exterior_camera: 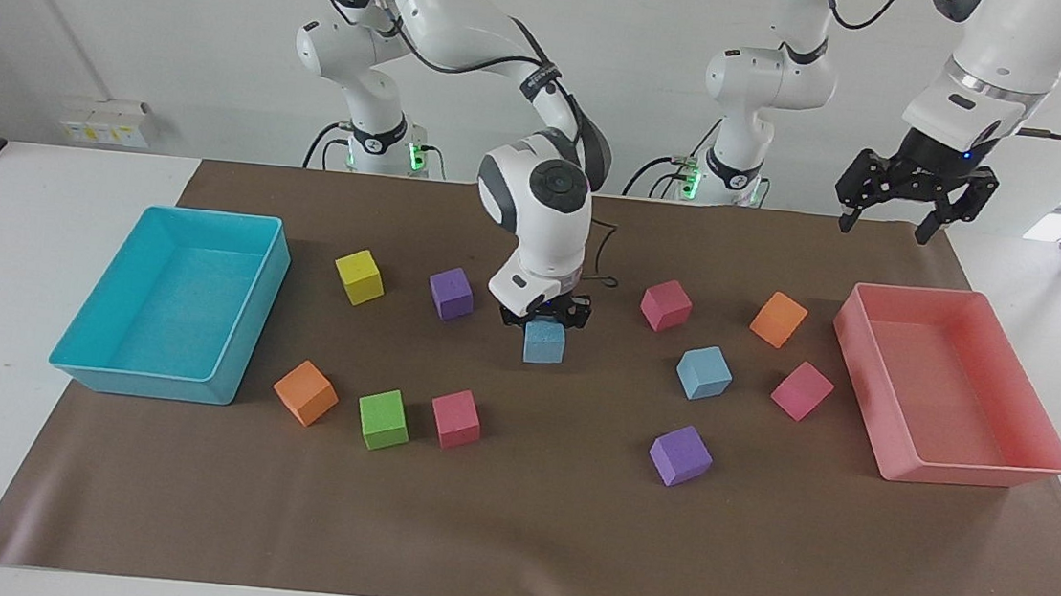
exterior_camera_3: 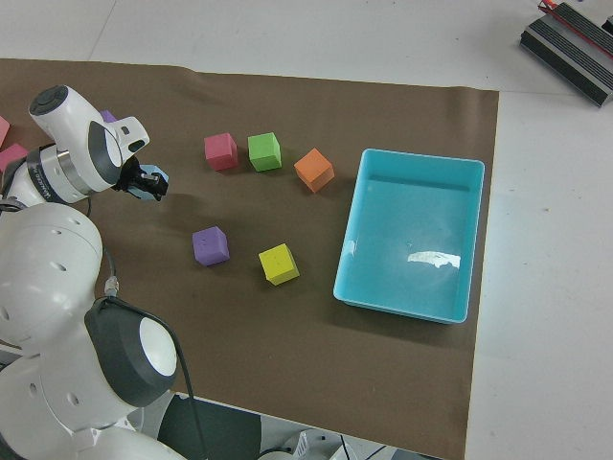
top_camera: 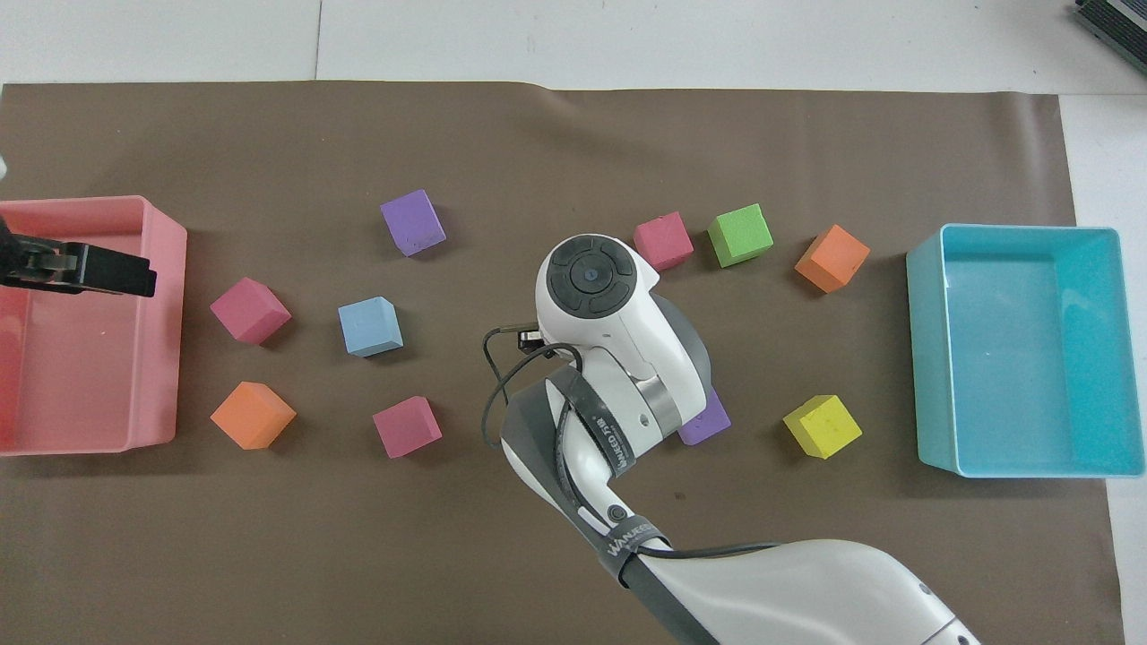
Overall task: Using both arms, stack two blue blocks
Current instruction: 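Lower the light blue cube onto the table center with the right gripper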
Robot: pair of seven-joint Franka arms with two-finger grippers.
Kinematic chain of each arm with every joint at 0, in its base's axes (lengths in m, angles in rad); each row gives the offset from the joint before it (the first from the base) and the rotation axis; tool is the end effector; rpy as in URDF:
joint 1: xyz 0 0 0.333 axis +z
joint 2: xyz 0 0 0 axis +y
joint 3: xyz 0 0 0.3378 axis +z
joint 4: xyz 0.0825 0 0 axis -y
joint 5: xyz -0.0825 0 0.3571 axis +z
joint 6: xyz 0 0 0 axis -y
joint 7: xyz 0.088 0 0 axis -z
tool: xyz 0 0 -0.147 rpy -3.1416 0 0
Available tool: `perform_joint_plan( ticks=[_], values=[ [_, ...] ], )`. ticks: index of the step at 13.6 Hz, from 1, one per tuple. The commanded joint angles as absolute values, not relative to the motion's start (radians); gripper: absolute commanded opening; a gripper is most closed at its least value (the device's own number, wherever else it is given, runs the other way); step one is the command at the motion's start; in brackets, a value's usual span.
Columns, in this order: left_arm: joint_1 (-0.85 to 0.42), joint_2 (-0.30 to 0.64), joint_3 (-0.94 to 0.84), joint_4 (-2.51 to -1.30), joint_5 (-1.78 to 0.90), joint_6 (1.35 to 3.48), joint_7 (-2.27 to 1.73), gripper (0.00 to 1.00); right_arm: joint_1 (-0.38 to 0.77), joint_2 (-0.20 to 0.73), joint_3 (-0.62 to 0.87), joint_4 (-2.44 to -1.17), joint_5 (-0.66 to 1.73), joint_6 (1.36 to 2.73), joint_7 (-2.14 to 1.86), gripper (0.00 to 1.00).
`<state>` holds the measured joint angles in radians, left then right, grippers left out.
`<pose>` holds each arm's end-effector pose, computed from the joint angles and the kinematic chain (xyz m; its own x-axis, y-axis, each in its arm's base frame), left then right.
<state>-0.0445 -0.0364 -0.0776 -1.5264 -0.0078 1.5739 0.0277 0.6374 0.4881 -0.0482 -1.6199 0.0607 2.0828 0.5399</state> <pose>0.5154 -0.0653 0.6455 0.9853 -0.1490 0.0838 -0.1497 -0.9887 0.0026 0.5476 0.3767 0.3320 0.9990 0.0245 -0.0365 0.0240 -0.9996 -0.0126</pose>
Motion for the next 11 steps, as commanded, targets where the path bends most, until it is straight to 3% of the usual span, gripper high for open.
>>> perform_joint_plan(
  ticks=[1,11],
  values=[
    [-0.048,-0.046,-0.077,-1.540,-0.008,1.577,0.021,1.00,0.627,0.514,-0.043,-1.612,0.074,2.114,0.548,0.00],
    [-0.046,-0.046,-0.077,-1.540,-0.008,1.578,0.021,1.00,0.669,0.532,-0.041,-1.660,0.069,2.187,0.588,0.00]
  ],
)
